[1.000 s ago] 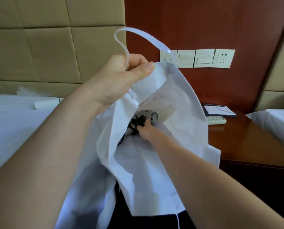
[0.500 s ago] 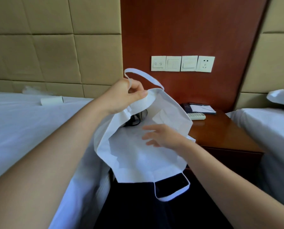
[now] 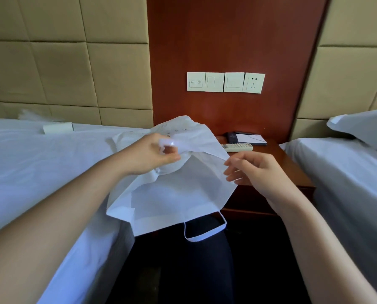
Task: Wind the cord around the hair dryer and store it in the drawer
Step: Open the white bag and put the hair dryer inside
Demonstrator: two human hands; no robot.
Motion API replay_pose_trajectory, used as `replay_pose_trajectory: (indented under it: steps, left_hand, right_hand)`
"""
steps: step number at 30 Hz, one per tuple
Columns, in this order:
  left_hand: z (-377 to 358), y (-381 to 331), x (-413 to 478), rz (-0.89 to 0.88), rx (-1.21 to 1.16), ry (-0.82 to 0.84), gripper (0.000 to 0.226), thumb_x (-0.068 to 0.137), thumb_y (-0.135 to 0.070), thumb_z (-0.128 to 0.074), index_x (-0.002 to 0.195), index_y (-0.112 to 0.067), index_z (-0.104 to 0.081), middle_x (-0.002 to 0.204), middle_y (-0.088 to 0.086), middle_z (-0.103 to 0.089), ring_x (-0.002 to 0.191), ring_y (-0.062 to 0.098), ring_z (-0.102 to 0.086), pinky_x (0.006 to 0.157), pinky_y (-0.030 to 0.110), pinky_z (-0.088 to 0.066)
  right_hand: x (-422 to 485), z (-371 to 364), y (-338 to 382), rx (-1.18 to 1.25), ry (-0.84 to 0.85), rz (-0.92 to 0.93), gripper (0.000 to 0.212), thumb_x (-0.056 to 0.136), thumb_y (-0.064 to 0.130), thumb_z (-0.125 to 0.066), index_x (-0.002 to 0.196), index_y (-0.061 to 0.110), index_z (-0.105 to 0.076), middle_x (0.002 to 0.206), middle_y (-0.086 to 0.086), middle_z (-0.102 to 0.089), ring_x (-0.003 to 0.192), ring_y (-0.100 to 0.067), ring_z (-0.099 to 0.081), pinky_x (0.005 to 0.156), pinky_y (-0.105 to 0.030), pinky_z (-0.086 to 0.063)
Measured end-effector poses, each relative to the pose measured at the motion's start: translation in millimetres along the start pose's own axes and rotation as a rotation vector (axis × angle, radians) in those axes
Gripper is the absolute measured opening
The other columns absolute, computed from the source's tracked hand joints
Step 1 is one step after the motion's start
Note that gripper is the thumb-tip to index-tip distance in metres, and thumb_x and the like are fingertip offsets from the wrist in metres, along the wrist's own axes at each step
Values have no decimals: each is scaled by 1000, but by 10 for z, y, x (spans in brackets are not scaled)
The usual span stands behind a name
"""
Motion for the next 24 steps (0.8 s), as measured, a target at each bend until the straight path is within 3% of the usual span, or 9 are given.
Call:
replay_pose_trajectory:
  steps: [3,7,9,11,13,16,19,21,24]
  left_hand:
    - [-210,84,-44,-45,89,188,15,86,-21,-67,78,-12,-58,74,-6,-52,68,3,-47,66,21,-40]
    - [-422,321,-172,151,303,474,40,82,-30,-72,118,-29,-56,118,-20,-52,114,-1,-46,97,20,-34]
    - [-429,466,-266,270,221,530,46,85,-23,-69,128,-25,-54,129,-16,-51,124,-1,-41,98,15,-31]
    - [-379,627,-317,354,-31,347,33,88,-15,-65,119,-21,-60,124,-5,-57,120,4,-48,88,9,-37]
    - [-327,847,-355,427,-249,-62,17,90,-10,-61,106,-16,-63,110,4,-62,105,11,-56,72,2,-41]
    - [-469,1245,-604,646,-295,-501,29,87,-16,-64,114,-6,-61,117,13,-59,105,21,-56,82,22,-46]
    - [-726,1573,-878,802,-363,-601,69,64,-45,-71,118,-6,-54,121,14,-61,115,32,-58,98,46,-46]
    - [-869,1649,-1027,886,-425,-648,83,63,-44,-73,130,-4,-45,128,17,-56,119,34,-55,99,46,-45]
    - [-1083,1676,-1166,972,-540,-663,53,85,-24,-68,125,3,-47,122,21,-58,109,33,-58,79,35,-48]
  right_hand:
    - [52,41,-155,-36,-115,-24,27,93,11,-48,73,15,-67,66,0,-68,57,-9,-62,61,-22,-49]
    - [74,139,-269,-291,-311,43,21,90,14,-50,78,16,-67,69,2,-64,60,-10,-56,61,-26,-44]
    - [78,189,-324,-441,-403,62,18,89,17,-51,84,18,-68,77,1,-61,67,-13,-55,59,-26,-35]
    - [147,226,-454,-489,-444,33,18,90,22,-51,95,15,-67,92,-2,-57,89,-23,-56,74,-29,-39]
    - [273,249,-614,-442,-425,-87,30,89,31,-53,112,14,-61,112,-8,-54,106,-29,-53,92,-38,-42]
    - [463,245,-830,-414,-307,-299,50,88,35,-55,131,13,-46,133,-12,-49,119,-31,-49,95,-37,-40]
    - [520,138,-1016,-508,-160,-428,47,87,32,-55,128,10,-47,125,-12,-54,108,-31,-51,83,-35,-40]
    - [486,74,-1120,-502,-142,-455,38,83,31,-56,116,11,-52,111,-10,-58,97,-30,-54,81,-37,-45]
    - [444,7,-1273,-185,-199,-424,15,83,23,-61,92,11,-57,96,-7,-60,96,-30,-59,85,-47,-53]
Point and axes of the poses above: each hand's wrist, its own x-axis towards the middle knuckle, its own z-axis out of the back of the hand, y = z × x, the point moved 6 cm from there along x, towards the middle knuckle
